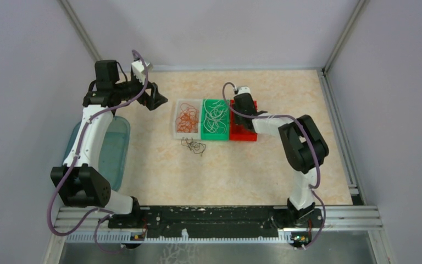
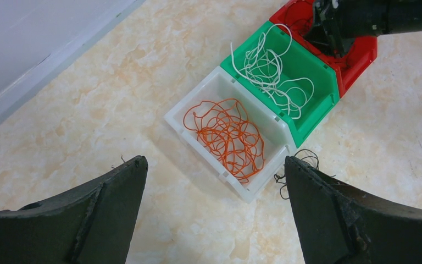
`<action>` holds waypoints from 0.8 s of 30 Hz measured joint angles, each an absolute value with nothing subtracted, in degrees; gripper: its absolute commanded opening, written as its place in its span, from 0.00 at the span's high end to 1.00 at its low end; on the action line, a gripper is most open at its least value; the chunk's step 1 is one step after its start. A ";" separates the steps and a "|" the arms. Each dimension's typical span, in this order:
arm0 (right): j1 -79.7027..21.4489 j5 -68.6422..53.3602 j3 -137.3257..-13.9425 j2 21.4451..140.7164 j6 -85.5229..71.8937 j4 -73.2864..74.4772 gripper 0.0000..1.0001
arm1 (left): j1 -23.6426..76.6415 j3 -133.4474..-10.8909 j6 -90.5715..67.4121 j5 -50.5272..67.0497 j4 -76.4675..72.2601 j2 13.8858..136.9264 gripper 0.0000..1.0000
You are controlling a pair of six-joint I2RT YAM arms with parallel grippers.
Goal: Untangle the cables
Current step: Place the cable in the bin.
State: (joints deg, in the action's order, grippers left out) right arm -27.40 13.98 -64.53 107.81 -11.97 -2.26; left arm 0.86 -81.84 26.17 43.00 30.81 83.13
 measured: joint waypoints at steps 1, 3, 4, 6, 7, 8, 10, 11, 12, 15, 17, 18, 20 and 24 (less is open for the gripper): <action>-27.81 13.98 -64.95 108.53 -11.92 -2.39 0.97 | 0.86 -81.84 26.17 42.98 30.81 83.13 0.00; -28.75 14.31 -65.28 109.69 -11.66 -2.31 0.87 | 0.86 -81.84 26.17 42.96 30.81 83.13 0.00; -29.04 14.74 -65.28 109.80 -11.53 -2.04 0.83 | 0.86 -81.84 26.20 42.96 30.81 83.13 0.00; -29.52 15.73 -65.32 109.60 -11.20 -1.96 0.74 | 0.86 -81.84 26.20 42.89 30.81 83.13 0.00; -29.61 16.38 -65.32 109.30 -10.94 -1.80 0.72 | 0.86 -81.84 26.17 42.63 30.79 83.13 0.00; -29.61 17.08 -65.32 108.73 -10.66 -1.28 0.70 | 0.86 -81.84 26.17 42.33 30.76 83.13 0.00; -29.56 18.35 -65.32 106.83 -10.31 -0.21 0.66 | 0.86 -81.84 26.17 41.80 30.68 83.13 0.00; -29.56 18.72 -65.32 105.45 -10.17 0.30 0.65 | 0.86 -81.84 26.17 41.56 30.61 83.13 0.00; -29.56 19.00 -65.34 103.94 -10.13 0.60 0.65 | 0.86 -81.84 26.17 41.43 30.57 83.13 0.00; -29.56 19.29 -65.45 99.31 -10.07 0.93 0.65 | 0.86 -81.84 26.17 41.12 30.48 83.13 0.00; -29.54 19.57 -66.26 97.25 -10.04 1.19 0.62 | 0.86 -81.84 26.20 41.04 30.46 83.13 0.00; -29.50 19.75 -66.70 96.38 -10.04 1.41 0.60 | 0.86 -81.84 26.17 41.01 30.44 83.13 0.00; -29.47 20.32 -67.00 94.74 -10.02 2.07 0.57 | 0.86 -81.84 26.15 41.01 30.44 83.13 0.00; -29.65 21.02 -67.18 91.64 -9.41 3.75 0.48 | 0.86 -81.84 26.06 41.01 30.44 83.13 0.00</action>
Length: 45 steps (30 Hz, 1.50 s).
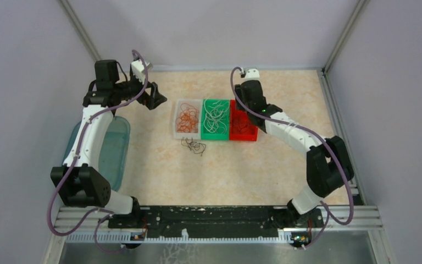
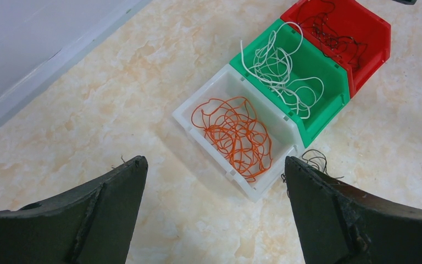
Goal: Untangle the cables
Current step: Place the cable in the bin, then pick up the cable at the center of the board.
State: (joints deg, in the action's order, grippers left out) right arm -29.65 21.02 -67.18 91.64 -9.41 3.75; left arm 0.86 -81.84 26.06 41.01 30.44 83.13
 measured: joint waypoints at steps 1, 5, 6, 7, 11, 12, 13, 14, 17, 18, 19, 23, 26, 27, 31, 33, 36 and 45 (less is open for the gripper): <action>-29.98 21.02 -67.18 90.91 -9.10 4.01 0.47 | 0.86 -81.84 25.93 41.01 30.44 83.13 0.00; -33.76 22.02 -66.35 86.85 -7.35 3.81 0.34 | 0.86 -81.84 25.56 40.77 30.44 83.13 0.00; -35.77 22.37 -65.52 85.71 -6.94 3.27 0.32 | 0.86 -81.84 25.56 40.58 30.41 83.13 0.00; -38.15 22.55 -64.47 84.68 -6.55 2.59 0.31 | 0.84 -81.84 25.56 40.45 30.41 83.13 0.00; -49.98 21.45 -60.36 83.37 -5.78 0.12 0.29 | 0.40 -81.84 25.56 40.23 30.41 83.13 0.00; -52.27 20.51 -59.72 83.74 -5.98 -0.27 0.29 | 0.16 -81.82 25.56 40.18 30.41 83.13 0.00; -54.37 18.90 -59.22 84.60 -6.26 -0.95 0.29 | -0.12 -81.82 25.56 40.16 30.41 83.15 0.00; -55.64 17.58 -59.13 85.71 -6.72 -1.48 0.29 | -0.45 -81.84 25.56 40.12 30.41 83.15 0.00; -57.54 13.43 -59.13 91.46 -8.12 -4.32 0.30 | -1.58 -81.82 25.34 40.10 30.41 83.55 0.00; -57.54 12.56 -59.13 93.47 -8.47 -5.02 0.31 | -1.91 -81.84 25.30 40.07 30.41 83.79 0.00; -57.52 11.97 -59.13 95.53 -8.69 -5.72 0.32 | -2.28 -81.84 25.26 40.10 30.41 84.05 0.00; -57.47 10.52 -59.48 103.72 -8.75 -8.16 0.40 | -3.03 -81.82 25.19 40.10 30.44 84.68 0.00; -57.47 10.52 -61.34 109.08 -8.27 -8.97 0.49 | -3.05 -81.82 25.12 40.16 30.41 84.68 0.00; -57.47 10.83 -62.30 110.61 -8.01 -9.06 0.55 | -3.07 -81.82 25.10 40.18 30.41 84.68 0.00; -57.47 12.71 -65.98 114.10 -7.31 -10.59 0.88 | -3.14 -81.67 25.10 40.45 30.39 84.68 0.00; -57.47 13.32 -66.02 114.10 -7.25 -11.00 1.00 | -3.22 -81.38 25.10 40.47 30.39 84.68 0.00; -57.47 13.72 -65.34 113.78 -7.46 -11.84 1.00 | -3.29 -81.17 25.12 40.53 30.39 84.68 0.00; -57.01 9.87 -53.28 95.57 -7.55 -10.17 1.00 | -3.40 -80.58 25.12 41.08 30.24 84.66 0.00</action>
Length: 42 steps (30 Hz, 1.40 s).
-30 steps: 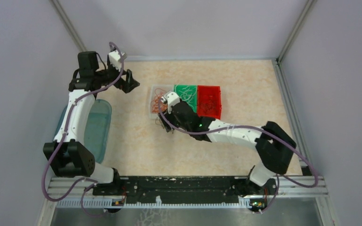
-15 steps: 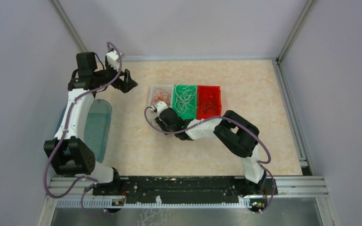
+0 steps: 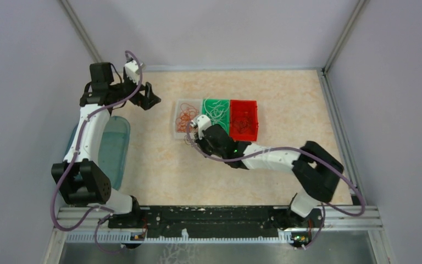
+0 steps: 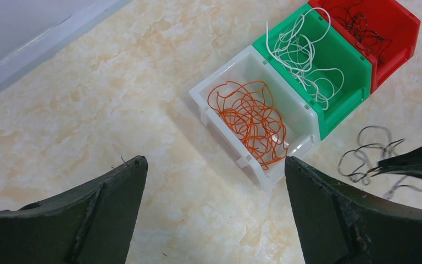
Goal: Untangle the cables
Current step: Pick up the cable at the center of the board, then place the cable in the bin.
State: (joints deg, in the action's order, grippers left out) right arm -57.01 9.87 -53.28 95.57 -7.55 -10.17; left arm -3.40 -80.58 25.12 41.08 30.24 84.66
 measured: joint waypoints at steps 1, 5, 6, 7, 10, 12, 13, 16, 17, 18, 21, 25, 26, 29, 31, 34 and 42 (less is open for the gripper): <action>-56.77 9.28 -52.90 93.06 -7.68 -9.67 1.00 | -3.40 -80.47 25.10 41.15 30.24 84.66 0.00; -52.51 7.07 -52.73 81.47 -9.58 -7.92 1.00 | -3.40 -80.09 25.12 41.39 30.02 84.60 0.00; -50.98 6.96 -52.60 79.40 -10.11 -7.51 1.00 | -3.40 -79.96 25.12 41.41 29.98 84.58 0.00; -48.71 6.76 -52.47 76.99 -10.70 -6.72 1.00 | -3.40 -79.81 25.12 41.41 29.98 84.58 0.00; -42.37 7.57 -52.38 72.49 -12.25 -4.40 1.00 | -3.40 -79.44 25.10 41.45 29.98 84.58 0.00; -38.28 8.32 -52.40 71.44 -13.26 -2.15 1.00 | -3.40 -79.22 25.10 41.50 29.95 84.58 0.00; -36.45 8.56 -52.40 71.42 -13.74 -0.80 1.00 | -3.40 -79.13 25.10 41.54 29.95 84.58 0.00; -32.29 8.97 -52.40 72.36 -14.79 2.98 1.00 | -3.40 -78.78 25.10 41.56 29.80 84.53 0.00; -31.20 9.13 -52.40 73.03 -15.11 3.73 1.00 | -3.42 -78.65 25.10 41.56 29.74 84.53 0.00; -30.50 9.26 -52.40 73.71 -15.22 4.21 1.00 | -3.42 -78.50 25.10 41.56 29.63 84.53 0.00; -28.71 9.41 -52.40 76.84 -15.57 5.04 1.00 | -3.42 -77.87 25.08 41.56 29.23 84.53 0.00; -27.77 9.58 -52.45 81.69 -15.73 5.30 1.00 | -3.44 -76.69 24.86 41.52 28.62 84.53 0.00; -27.59 9.56 -52.60 82.76 -15.77 5.32 1.00 | -3.44 -76.36 24.64 41.45 28.40 84.53 0.00; -26.94 9.61 -54.02 87.29 -16.38 5.30 1.00 | -3.53 -75.57 23.86 41.12 27.88 84.53 0.00; -26.72 9.52 -55.37 90.00 -16.95 5.30 1.00 | -3.60 -75.24 23.55 40.95 27.57 84.53 0.00; -26.55 9.32 -58.87 94.87 -18.26 5.28 1.00 | -3.64 -75.02 22.92 40.71 27.05 84.60 0.00; -26.50 9.23 -62.08 102.32 -20.91 4.34 0.79 | -3.66 -74.91 22.46 39.88 26.89 85.19 0.00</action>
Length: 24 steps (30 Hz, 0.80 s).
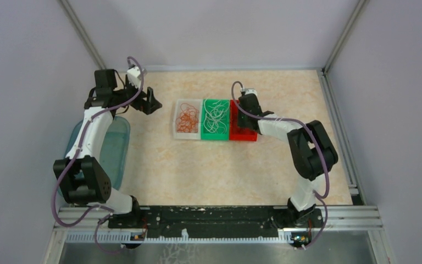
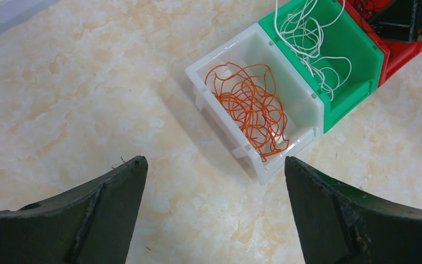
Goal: Untangle the cables
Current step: Place the cable in the bin, then reset both arms
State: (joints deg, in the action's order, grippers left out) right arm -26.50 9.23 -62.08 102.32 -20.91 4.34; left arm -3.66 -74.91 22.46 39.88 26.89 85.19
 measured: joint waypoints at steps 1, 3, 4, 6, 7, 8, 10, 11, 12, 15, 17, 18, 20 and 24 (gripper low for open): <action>-26.50 9.30 -62.08 102.39 -21.10 4.36 0.74 | -3.68 -74.85 22.48 39.86 26.89 85.19 0.00; -26.50 9.58 -62.13 102.37 -21.43 4.78 0.65 | -3.70 -74.70 22.48 39.83 26.92 85.19 0.00; -26.50 9.72 -62.37 102.37 -21.50 5.34 0.62 | -3.70 -74.65 22.48 39.83 26.92 85.19 0.00; -26.50 10.02 -62.37 101.80 -21.56 6.20 0.58 | -3.75 -74.63 22.48 39.86 26.92 85.19 0.00; -26.50 10.15 -62.37 101.12 -21.54 6.92 0.55 | -3.75 -74.63 22.48 39.88 26.92 85.19 0.00; -26.50 10.31 -62.39 100.20 -21.47 7.49 0.52 | -3.77 -74.63 22.46 39.88 26.92 85.19 0.00; -26.50 10.55 -62.50 97.56 -21.28 9.13 0.47 | -3.77 -74.56 22.46 39.90 26.92 85.19 0.00; -26.50 10.68 -62.94 96.18 -21.10 10.04 0.46 | -3.77 -74.52 22.46 39.90 26.92 85.19 0.00; -26.50 10.76 -63.48 94.52 -21.06 10.83 0.43 | -3.77 -74.46 22.44 39.88 26.89 85.19 0.00; -26.48 11.07 -64.95 90.15 -21.04 11.97 0.33 | -3.79 -74.15 22.37 39.86 26.89 85.19 0.00; -26.48 11.40 -65.28 87.11 -20.99 12.64 0.25 | -3.81 -73.93 22.28 39.83 26.87 85.19 0.00; -26.50 11.73 -65.28 85.65 -20.82 13.21 0.22 | -3.81 -73.73 22.24 39.79 26.72 85.19 0.00; -26.48 12.95 -65.06 82.28 -20.75 14.33 0.21 | -3.86 -72.82 22.09 39.48 25.82 85.19 0.00; -25.85 16.75 -61.39 74.98 -20.62 14.74 0.17 | -3.90 -68.01 21.34 37.98 22.31 85.19 0.00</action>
